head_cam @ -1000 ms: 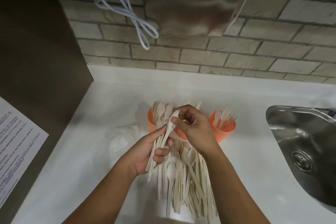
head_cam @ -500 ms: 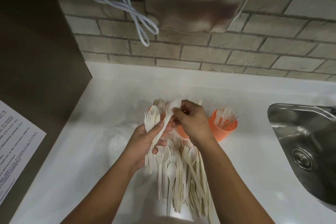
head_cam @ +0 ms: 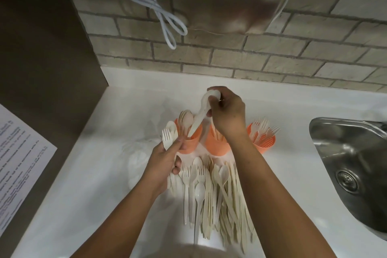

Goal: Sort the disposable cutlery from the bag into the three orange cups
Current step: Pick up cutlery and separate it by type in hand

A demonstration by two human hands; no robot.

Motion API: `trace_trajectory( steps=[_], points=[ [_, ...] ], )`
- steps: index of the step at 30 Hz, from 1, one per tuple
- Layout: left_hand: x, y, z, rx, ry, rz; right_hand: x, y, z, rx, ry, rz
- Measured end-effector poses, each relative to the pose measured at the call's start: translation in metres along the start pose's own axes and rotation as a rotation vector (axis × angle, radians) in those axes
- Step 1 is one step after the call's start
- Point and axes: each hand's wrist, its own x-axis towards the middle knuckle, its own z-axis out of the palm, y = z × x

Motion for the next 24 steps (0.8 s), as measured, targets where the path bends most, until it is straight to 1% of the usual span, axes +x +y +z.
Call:
trace_trajectory(
  steps=[2,4,7,9,12,16,18,19,22,24],
  points=[
    [0.002,-0.003,-0.003,-0.03,0.027,-0.014,0.002,0.0,0.005,-0.022,0.033,-0.058],
    [0.001,-0.005,-0.004,-0.048,0.034,-0.015,0.002,0.003,0.013,-0.07,0.004,-0.084],
    [-0.001,-0.007,-0.003,-0.08,0.009,-0.015,-0.005,0.012,0.023,-0.204,-0.166,-0.11],
    [-0.002,-0.006,-0.003,-0.081,-0.012,-0.013,-0.01,0.018,0.026,-0.274,-0.25,-0.166],
    [-0.002,-0.003,-0.004,-0.084,-0.034,-0.013,-0.016,0.023,0.027,-0.321,-0.241,-0.269],
    [-0.006,0.0,-0.003,-0.104,-0.079,-0.006,-0.024,0.016,0.021,-0.318,-0.161,-0.295],
    [-0.009,0.001,-0.001,-0.115,-0.125,0.006,-0.028,0.01,0.015,-0.245,-0.158,-0.259],
    [-0.01,0.002,0.0,-0.118,-0.149,0.011,-0.03,0.007,0.011,-0.208,-0.187,-0.223],
    [-0.013,0.003,0.003,-0.091,-0.237,0.023,-0.041,0.001,0.002,-0.17,-0.379,-0.077],
    [-0.016,0.003,0.005,-0.057,-0.298,0.024,-0.049,0.004,0.0,-0.056,-0.461,0.028]
  ],
)
